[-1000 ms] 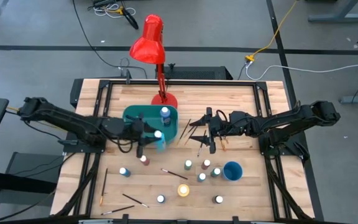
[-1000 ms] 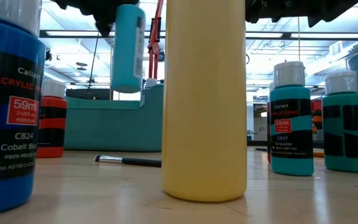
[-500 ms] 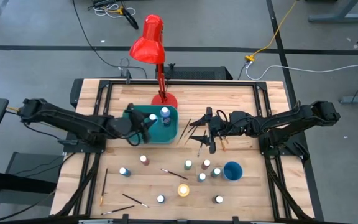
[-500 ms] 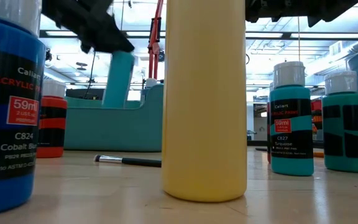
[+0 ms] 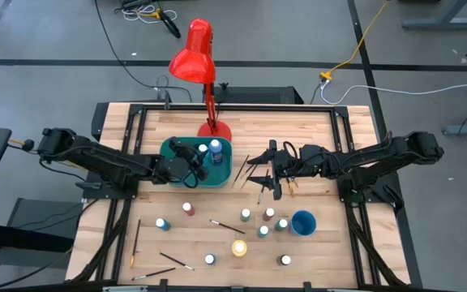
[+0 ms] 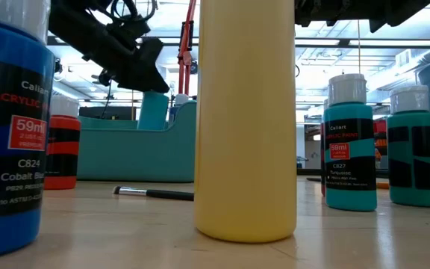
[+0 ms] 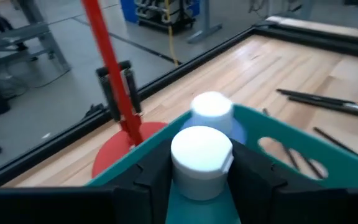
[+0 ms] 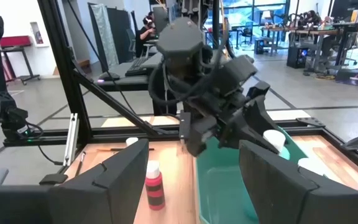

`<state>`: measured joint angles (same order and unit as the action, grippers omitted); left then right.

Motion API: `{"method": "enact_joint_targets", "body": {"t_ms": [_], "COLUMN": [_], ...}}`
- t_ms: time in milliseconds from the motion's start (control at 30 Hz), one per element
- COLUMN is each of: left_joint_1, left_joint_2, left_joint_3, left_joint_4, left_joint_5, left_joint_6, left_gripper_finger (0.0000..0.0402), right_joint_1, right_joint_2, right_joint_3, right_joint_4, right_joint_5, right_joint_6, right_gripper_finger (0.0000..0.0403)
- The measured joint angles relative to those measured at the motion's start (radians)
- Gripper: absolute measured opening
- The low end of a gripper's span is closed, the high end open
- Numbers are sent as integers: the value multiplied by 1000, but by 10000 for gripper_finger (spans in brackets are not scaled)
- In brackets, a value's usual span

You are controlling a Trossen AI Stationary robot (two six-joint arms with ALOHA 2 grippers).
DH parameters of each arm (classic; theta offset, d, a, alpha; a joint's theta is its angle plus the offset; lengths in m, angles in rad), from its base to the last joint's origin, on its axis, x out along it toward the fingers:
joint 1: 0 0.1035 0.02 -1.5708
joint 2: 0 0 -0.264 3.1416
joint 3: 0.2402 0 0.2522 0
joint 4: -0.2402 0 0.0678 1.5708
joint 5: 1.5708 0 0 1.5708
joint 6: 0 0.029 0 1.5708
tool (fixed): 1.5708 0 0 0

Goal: Pick & Place Paint Supplies
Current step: Put the large light blue paint bottle into the green bin, then put the large yellow paint bottle into the green bin

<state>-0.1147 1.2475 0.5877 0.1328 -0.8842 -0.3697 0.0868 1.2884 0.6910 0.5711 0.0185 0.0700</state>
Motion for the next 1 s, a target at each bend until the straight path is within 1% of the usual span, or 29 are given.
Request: {"method": "enact_joint_targets", "body": {"t_ms": [100,200,300,433,567,767,867,1000], "left_joint_1": [6,5,5,5,5,5,5,5], "left_joint_2": [8,9,9,8,8,8,8,8], "left_joint_3": [0,0,0,0,0,0,0,0], "left_joint_4": [1,-5,-8,-5,-8,-10,-10,-10], "left_joint_5": [-21,-41,-44,-81,-97,-94,-92,-92], "left_joint_6": [-13,-8,-8,-4,2,61,68,70], "left_gripper_finger": [129,128,146,173,179,182,182,183], "right_joint_1": [0,0,0,0,0,0,0,-1], "right_joint_2": [0,0,0,0,0,0,0,0], "right_joint_3": [0,0,0,0,0,0,0,0], "right_joint_4": [9,9,9,13,13,20,30,39], "right_joint_5": [0,0,0,0,0,5,53,163], "right_joint_6": [0,0,0,0,0,-1,-14,-31], "right_gripper_finger": [256,256,256,256,256,256,256,256]}}
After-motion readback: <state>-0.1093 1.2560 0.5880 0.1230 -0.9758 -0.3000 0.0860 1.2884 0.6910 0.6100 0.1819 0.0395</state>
